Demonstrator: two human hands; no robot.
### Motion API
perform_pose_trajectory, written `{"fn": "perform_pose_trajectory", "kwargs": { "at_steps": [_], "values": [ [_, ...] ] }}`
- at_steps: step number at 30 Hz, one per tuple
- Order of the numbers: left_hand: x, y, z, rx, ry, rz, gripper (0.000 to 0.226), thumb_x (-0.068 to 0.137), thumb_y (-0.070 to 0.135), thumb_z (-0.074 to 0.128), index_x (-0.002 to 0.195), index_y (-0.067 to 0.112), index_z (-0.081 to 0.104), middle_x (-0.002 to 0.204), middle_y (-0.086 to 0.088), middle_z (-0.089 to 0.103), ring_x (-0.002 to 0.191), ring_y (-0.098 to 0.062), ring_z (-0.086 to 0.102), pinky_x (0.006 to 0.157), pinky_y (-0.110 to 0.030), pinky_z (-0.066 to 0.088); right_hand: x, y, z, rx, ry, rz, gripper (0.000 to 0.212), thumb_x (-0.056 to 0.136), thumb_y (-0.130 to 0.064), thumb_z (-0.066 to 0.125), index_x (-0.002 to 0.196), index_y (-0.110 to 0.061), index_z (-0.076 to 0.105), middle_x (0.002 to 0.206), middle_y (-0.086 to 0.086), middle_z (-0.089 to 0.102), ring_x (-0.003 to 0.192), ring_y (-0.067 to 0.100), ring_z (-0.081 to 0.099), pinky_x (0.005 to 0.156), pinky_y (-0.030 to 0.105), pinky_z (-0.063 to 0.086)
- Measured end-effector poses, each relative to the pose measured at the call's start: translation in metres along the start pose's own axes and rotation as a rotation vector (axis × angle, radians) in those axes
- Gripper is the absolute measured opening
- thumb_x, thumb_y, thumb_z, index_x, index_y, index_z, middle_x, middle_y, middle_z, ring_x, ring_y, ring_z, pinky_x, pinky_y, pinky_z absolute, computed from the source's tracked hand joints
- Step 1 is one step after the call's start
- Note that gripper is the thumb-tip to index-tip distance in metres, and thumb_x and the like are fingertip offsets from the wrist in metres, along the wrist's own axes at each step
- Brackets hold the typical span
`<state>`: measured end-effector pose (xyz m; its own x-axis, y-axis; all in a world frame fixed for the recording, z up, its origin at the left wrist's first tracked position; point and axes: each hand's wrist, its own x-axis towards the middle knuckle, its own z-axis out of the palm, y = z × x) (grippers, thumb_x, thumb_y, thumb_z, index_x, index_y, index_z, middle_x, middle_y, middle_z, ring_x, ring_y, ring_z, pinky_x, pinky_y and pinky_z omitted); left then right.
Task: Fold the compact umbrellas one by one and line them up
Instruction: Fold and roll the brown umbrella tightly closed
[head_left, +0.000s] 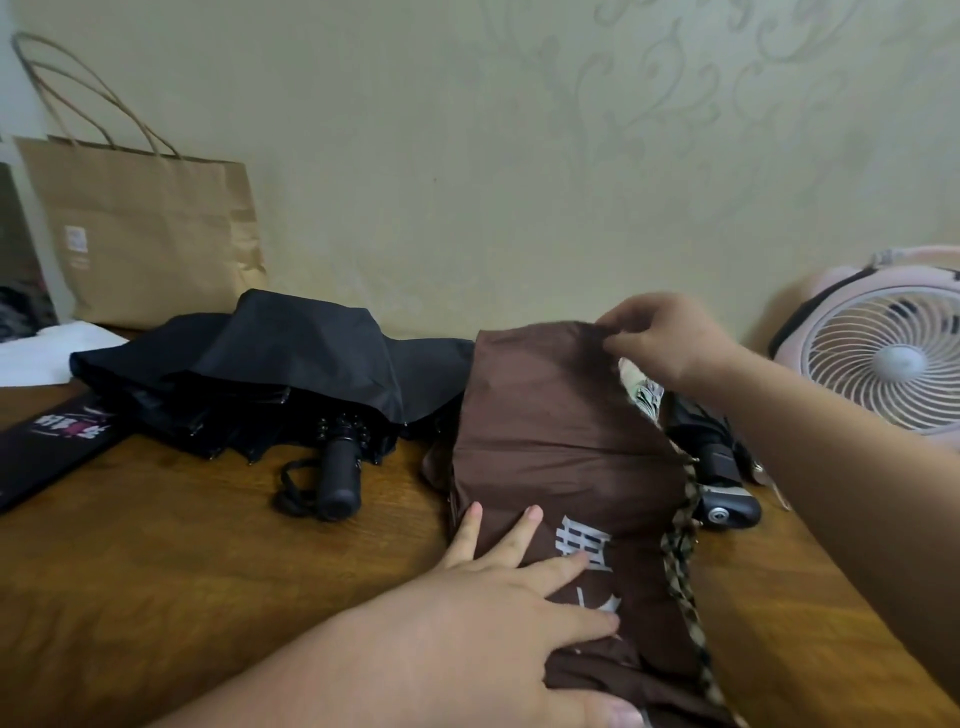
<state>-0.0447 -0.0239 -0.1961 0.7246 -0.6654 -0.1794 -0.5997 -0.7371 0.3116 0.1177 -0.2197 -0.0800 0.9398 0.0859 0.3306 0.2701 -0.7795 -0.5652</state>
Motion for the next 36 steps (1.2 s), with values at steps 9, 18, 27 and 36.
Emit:
{"fn": "perform_pose_trajectory", "kwargs": {
  "at_steps": [9,18,27,36],
  "values": [
    [-0.014,0.012,-0.014,-0.022,-0.018,-0.026,0.069,0.091,0.083,0.031,0.155,0.058,0.018,0.167,0.028,-0.009,0.150,-0.010,-0.034,0.118,-0.053,-0.027,-0.172,-0.017,-0.039,-0.029,-0.084,-0.598,0.042,0.067,-0.001,0.064,0.103,-0.022,0.072,0.089,-0.012,0.068,0.086,0.013,0.068,0.077,0.021,0.050],
    [-0.024,0.015,-0.023,0.001,-0.095,-0.072,0.067,0.091,0.084,0.031,0.153,0.062,0.015,0.167,0.018,0.020,0.157,-0.007,-0.002,0.123,-0.046,-0.020,-0.189,0.040,-0.014,-0.147,-0.262,-0.564,0.037,0.069,-0.007,0.059,0.099,-0.026,0.070,0.090,-0.016,0.058,0.089,0.008,0.058,0.076,0.025,0.048],
    [-0.043,-0.007,-0.050,-0.109,0.017,-0.157,0.037,0.092,0.070,0.052,0.115,0.046,0.070,0.122,0.027,0.064,0.116,0.008,0.057,0.104,-0.023,0.047,-0.195,0.045,0.018,-0.337,-0.295,-0.715,0.015,0.072,-0.011,0.058,0.079,-0.023,0.063,0.083,-0.008,0.052,0.079,0.018,0.047,0.070,0.039,0.045],
    [-0.023,-0.009,-0.038,-0.565,0.747,-0.441,0.039,0.071,0.061,0.079,0.088,0.031,0.063,0.072,0.009,0.070,0.059,-0.002,0.062,0.062,-0.027,0.052,-0.202,0.051,0.017,-0.284,-0.244,-0.754,0.012,0.078,-0.009,0.064,0.082,-0.020,0.065,0.095,-0.006,0.057,0.087,0.020,0.050,0.075,0.042,0.043]
  ]
}}
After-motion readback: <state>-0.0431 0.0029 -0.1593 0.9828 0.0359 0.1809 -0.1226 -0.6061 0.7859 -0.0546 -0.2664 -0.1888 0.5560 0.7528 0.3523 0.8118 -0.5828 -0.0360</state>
